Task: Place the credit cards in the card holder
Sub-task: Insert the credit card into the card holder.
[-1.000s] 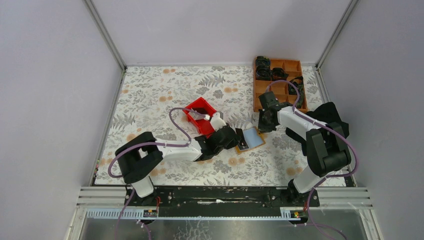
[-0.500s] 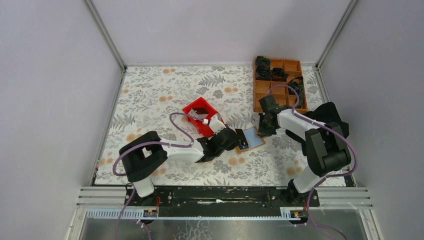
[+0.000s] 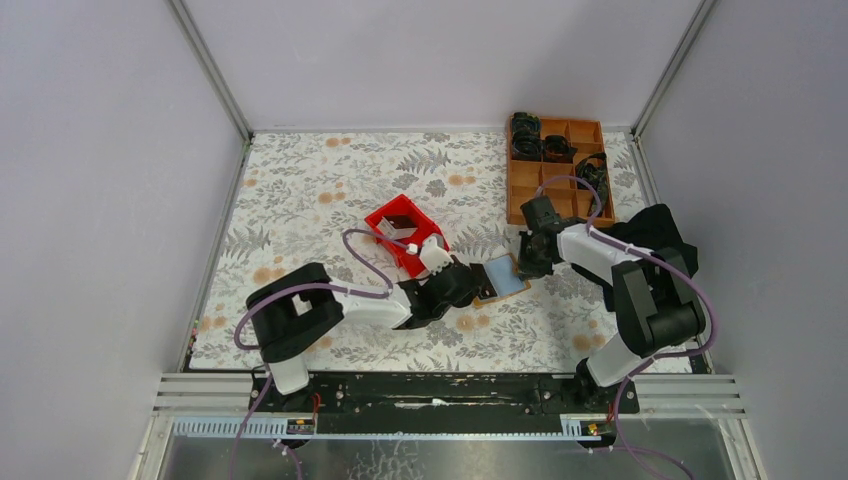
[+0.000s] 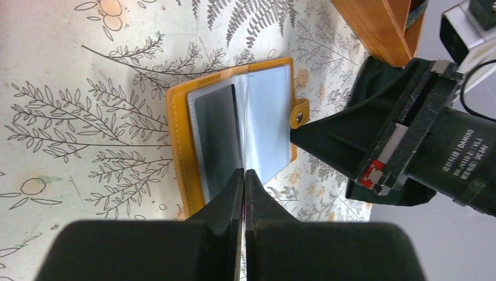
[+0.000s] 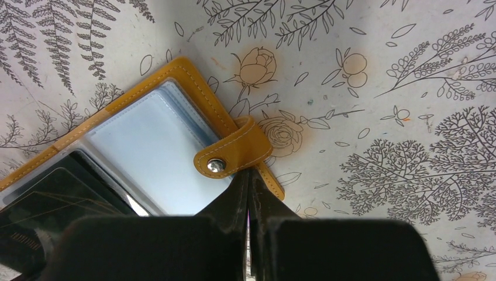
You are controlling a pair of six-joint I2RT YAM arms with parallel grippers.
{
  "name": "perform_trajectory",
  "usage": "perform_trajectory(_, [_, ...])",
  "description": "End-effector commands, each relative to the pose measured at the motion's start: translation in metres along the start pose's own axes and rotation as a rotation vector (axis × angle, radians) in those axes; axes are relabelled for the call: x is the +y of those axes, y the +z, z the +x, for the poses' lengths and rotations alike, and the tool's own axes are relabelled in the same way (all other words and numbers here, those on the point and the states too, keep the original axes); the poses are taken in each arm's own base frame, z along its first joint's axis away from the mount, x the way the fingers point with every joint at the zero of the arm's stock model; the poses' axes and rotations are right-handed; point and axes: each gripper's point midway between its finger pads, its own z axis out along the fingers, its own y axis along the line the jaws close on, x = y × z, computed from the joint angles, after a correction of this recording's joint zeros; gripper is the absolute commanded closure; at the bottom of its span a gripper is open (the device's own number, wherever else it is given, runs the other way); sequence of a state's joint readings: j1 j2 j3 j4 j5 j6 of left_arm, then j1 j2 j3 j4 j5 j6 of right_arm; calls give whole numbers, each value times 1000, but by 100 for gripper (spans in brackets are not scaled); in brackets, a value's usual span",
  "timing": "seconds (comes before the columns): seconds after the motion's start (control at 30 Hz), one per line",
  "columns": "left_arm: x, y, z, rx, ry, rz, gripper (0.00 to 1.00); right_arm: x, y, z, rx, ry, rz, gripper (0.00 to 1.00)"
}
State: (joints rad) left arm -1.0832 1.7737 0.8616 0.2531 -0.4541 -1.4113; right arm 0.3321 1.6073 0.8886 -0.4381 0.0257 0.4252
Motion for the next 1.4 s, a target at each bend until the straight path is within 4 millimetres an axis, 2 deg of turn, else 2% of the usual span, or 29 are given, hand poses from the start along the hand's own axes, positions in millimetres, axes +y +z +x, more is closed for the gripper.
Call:
perform_trajectory(0.0, [3,4,-2,-48,12,16,100,-4,4,23,63,17,-9,100])
perform_trajectory(0.23, [2,4,-5,-72,7,59,100,2,8,30,84,-5,-9,100])
perform_trajectory(0.43, [-6,-1,-10,-86,-15,107,100,7,11,38,98,-30,-5,100])
perform_trajectory(0.6, [-17,-5,-10,-72,-35,169,100,3,13,42,101,-38,12,100])
perform_trajectory(0.83, [-29,-6,-9,-64,-85,221,100,-3,11,37,77,-36,45,100])
perform_trajectory(1.0, [-27,-1,-5,-56,-72,202,100,-5,8,30,54,-35,66,98])
perform_trajectory(1.1, [-20,-1,-5,-60,-65,170,100,-8,5,26,36,-30,79,95])
perform_trajectory(1.37, [-5,0,-4,-66,-69,128,100,-13,-4,10,-36,3,114,75])
